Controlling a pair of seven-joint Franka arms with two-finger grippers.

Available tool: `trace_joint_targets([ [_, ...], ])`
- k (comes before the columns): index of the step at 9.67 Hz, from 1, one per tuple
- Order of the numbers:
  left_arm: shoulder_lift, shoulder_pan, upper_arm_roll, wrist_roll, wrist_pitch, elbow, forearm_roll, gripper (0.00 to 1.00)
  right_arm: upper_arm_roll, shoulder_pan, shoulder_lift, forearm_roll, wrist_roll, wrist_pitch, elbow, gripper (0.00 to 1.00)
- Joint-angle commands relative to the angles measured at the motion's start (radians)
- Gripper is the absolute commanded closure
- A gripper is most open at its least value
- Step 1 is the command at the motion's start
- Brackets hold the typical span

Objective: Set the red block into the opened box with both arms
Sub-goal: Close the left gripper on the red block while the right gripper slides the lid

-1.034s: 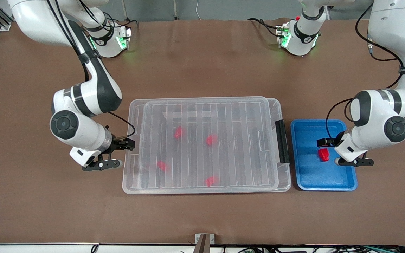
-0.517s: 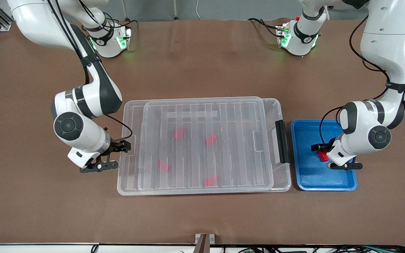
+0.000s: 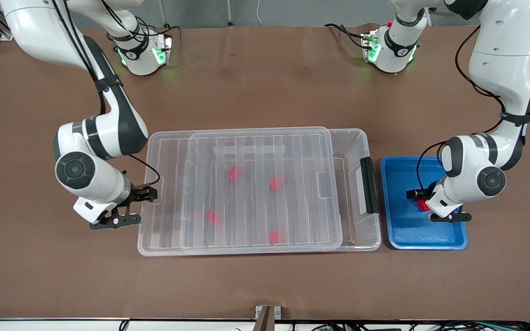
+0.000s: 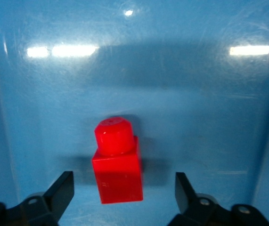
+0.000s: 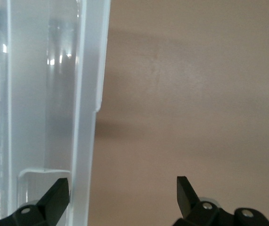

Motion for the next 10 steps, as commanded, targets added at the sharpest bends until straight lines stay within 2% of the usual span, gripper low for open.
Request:
trace_joint_targets([
  [1,0.028,-0.005,0.006,0.002,0.026,0.003,-0.006,0.6,0.004,-0.044,-0.015,-0.027,-0.066,-0.023,-0.011,0.0],
  [2,0.03,-0.008,0.007,0.004,0.035,0.006,0.0,0.79,0.004,-0.059,-0.017,-0.027,-0.099,-0.032,-0.008,0.0],
  [4,0.025,-0.005,0.006,-0.001,0.049,0.001,0.0,0.96,0.003,-0.085,-0.018,-0.027,-0.152,-0.034,-0.006,0.0],
  [5,-0.001,-0.01,0.007,-0.002,0.047,-0.012,0.001,0.97,0.003,-0.089,-0.02,-0.027,-0.161,-0.035,-0.003,0.0],
  [8,-0.209,-0.013,0.006,-0.001,-0.053,-0.037,0.003,1.0,-0.002,-0.09,-0.021,-0.027,-0.16,-0.035,0.0,0.0],
  [10,-0.307,-0.026,-0.023,-0.002,-0.103,-0.038,0.003,1.0,0.0,-0.084,-0.024,-0.015,-0.149,-0.035,0.014,0.0],
])
